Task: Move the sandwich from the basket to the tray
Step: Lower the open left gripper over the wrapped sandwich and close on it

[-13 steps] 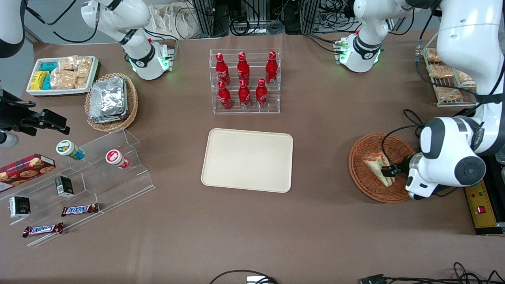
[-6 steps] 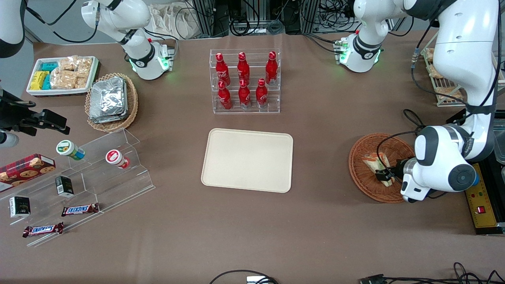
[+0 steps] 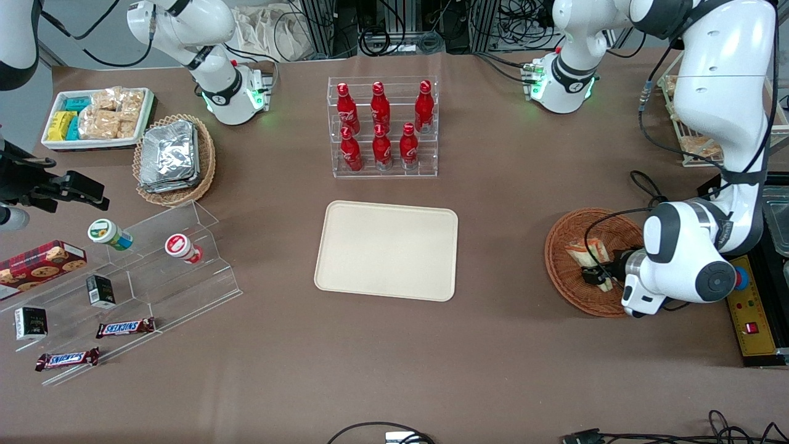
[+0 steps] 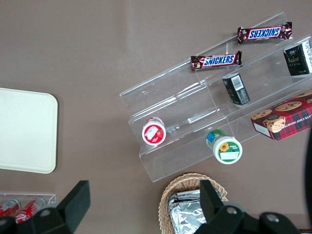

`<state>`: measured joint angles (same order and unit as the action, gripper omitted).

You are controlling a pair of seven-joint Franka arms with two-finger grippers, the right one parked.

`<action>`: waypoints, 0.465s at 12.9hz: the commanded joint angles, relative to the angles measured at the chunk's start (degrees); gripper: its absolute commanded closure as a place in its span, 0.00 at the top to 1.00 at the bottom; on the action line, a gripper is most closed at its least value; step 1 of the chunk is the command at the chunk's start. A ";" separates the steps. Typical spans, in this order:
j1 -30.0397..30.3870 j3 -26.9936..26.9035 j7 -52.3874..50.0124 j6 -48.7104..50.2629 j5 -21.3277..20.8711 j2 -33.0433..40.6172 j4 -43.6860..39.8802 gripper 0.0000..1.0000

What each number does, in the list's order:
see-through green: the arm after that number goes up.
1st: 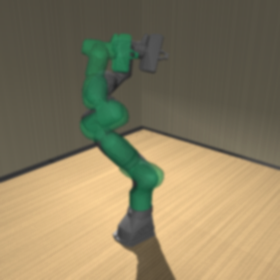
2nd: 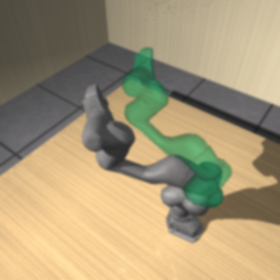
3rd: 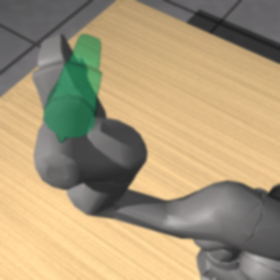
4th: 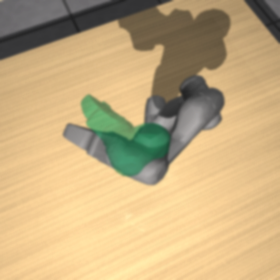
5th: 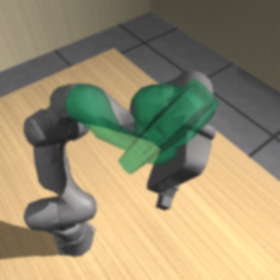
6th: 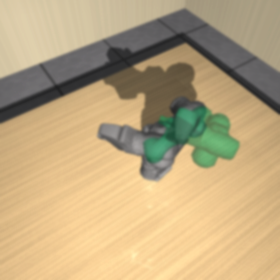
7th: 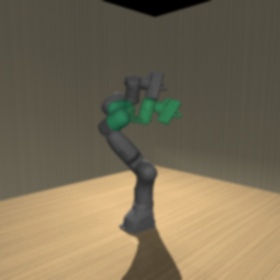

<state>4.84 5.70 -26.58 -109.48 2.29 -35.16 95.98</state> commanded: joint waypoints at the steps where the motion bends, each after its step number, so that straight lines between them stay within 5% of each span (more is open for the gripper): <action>1: 0.26 0.36 -0.66 -0.74 1.40 -0.70 0.17 0.92; 4: 0.34 0.36 -0.75 -0.74 2.10 -0.70 0.61 0.51; 6: 0.43 0.36 -0.66 -0.39 2.89 0.09 1.05 0.42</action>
<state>4.87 5.73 -26.64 -109.48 3.94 -36.16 95.99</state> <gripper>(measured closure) 0.515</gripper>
